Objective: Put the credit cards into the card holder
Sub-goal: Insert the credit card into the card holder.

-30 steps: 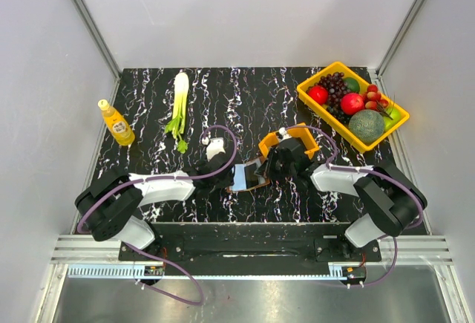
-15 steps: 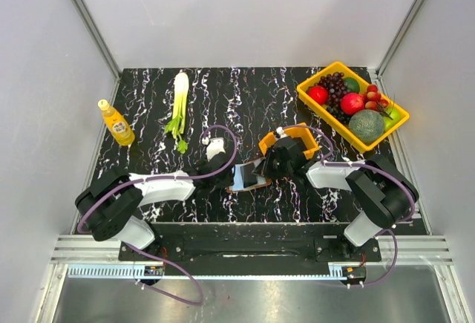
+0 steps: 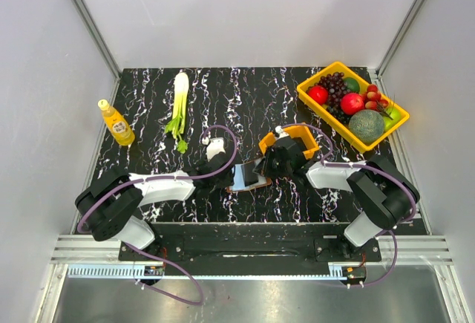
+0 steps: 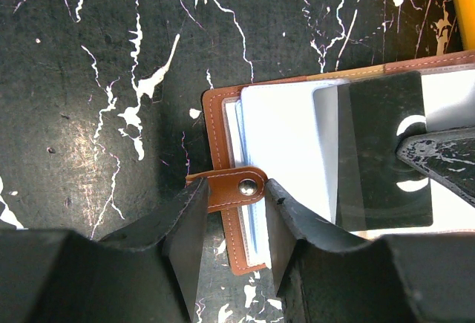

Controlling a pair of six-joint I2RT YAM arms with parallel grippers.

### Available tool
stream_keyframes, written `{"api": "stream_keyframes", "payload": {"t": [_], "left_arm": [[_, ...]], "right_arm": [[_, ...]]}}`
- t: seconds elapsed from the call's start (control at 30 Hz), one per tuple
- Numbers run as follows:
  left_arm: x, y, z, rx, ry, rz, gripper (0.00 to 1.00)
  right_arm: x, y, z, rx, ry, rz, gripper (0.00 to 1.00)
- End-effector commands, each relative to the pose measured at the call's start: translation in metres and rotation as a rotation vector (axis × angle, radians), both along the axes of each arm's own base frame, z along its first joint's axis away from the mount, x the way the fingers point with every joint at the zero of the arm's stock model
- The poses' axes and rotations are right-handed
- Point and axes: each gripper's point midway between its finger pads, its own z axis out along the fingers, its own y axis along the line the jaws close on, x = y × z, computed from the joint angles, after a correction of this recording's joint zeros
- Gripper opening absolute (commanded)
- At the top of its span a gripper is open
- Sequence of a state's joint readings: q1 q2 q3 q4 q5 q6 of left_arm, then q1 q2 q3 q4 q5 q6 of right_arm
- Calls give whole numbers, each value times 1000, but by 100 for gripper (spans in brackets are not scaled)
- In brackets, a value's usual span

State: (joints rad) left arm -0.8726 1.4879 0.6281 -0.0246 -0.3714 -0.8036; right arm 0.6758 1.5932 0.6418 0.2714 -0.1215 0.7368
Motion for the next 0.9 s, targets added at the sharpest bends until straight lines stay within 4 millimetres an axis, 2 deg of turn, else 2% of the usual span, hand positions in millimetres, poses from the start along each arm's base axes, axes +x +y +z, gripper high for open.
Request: {"api": "stream_keyframes", "payload": {"t": [0.0,0.2,0.27,0.43,0.87], "left_arm": [[-25,24,-31,120,113,-19,41],[-24,24,-30,123,111,-20,41],[-24,24,-30,124,109,-22,41],[-24,24,-29,123,107,-23,41],[-24,24,-38,149,123,-33,41]], "right_arm": [[7,-3,-7,-50,-30,-3,1],[10,-8,-16,-111,-41,-23,3],[17,-15,-14,-156,-70,-44,3],[25,-18,-2,-200,-126,-29,4],[22,-22,-4,-234,-142,8,6]]}}
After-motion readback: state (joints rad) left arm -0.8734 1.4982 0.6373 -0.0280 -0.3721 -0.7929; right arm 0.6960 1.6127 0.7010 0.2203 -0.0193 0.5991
